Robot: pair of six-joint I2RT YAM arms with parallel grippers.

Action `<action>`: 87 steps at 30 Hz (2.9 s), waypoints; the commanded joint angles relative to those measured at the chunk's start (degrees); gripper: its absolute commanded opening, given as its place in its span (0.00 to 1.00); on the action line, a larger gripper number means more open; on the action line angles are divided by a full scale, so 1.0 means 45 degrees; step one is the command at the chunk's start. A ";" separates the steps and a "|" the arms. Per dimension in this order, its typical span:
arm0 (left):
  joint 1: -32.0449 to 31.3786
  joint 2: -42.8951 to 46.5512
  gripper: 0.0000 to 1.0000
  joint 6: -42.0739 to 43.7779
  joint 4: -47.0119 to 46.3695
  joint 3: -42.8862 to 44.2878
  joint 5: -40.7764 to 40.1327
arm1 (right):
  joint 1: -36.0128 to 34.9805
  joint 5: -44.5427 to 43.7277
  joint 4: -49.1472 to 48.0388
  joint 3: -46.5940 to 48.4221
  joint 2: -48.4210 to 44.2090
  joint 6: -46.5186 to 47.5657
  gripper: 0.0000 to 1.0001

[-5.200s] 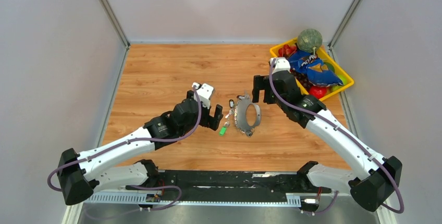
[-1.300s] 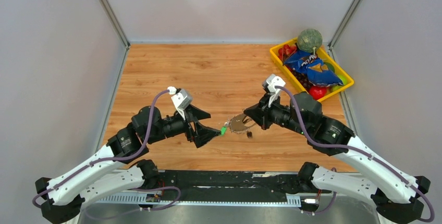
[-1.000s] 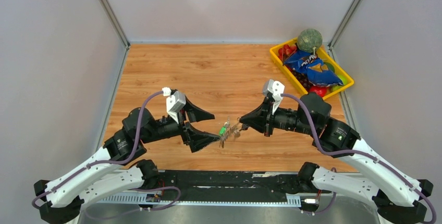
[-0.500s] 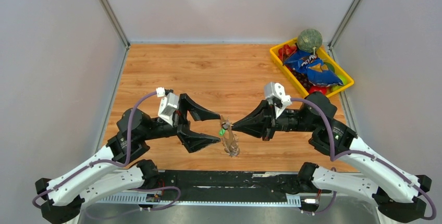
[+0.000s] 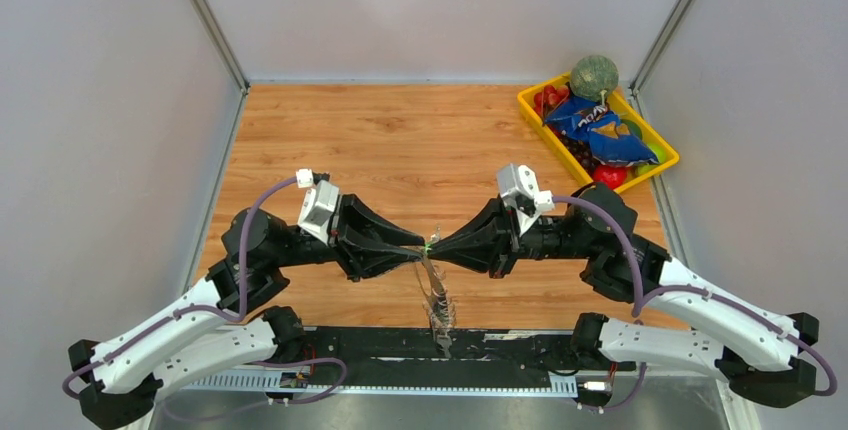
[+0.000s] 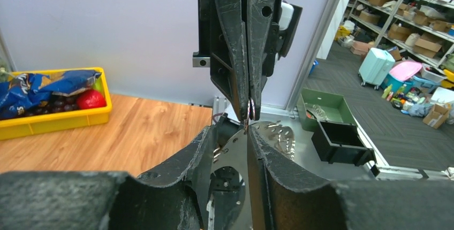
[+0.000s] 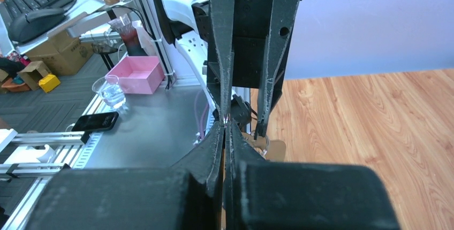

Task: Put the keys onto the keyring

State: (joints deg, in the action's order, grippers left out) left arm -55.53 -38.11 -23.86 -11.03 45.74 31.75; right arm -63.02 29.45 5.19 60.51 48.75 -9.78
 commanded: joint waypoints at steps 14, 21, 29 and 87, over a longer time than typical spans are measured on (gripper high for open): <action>-0.0005 0.0722 0.87 -0.0340 -0.0675 0.0019 -0.0411 | -0.1661 -0.3104 -0.2556 -0.0302 -0.0619 -0.0071 0.00; -0.0004 0.0746 0.85 -0.0670 -0.1123 0.0020 -0.0606 | -0.2656 -0.4378 -0.3877 -0.0899 -0.0461 0.0243 0.00; -0.0010 0.1256 0.83 -0.0411 -0.0435 0.0095 -0.1186 | -0.3773 -0.6226 -0.4416 -0.1018 -0.0469 0.1096 0.00; -0.0012 0.1631 0.48 -0.0997 -0.1169 0.0227 -0.1059 | -0.5319 -0.8225 -0.6544 -0.0988 0.0880 0.2330 0.00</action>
State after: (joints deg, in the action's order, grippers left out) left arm -55.51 -31.07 -29.23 -14.06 45.69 27.44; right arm -86.56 -9.61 -20.45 55.11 52.86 1.19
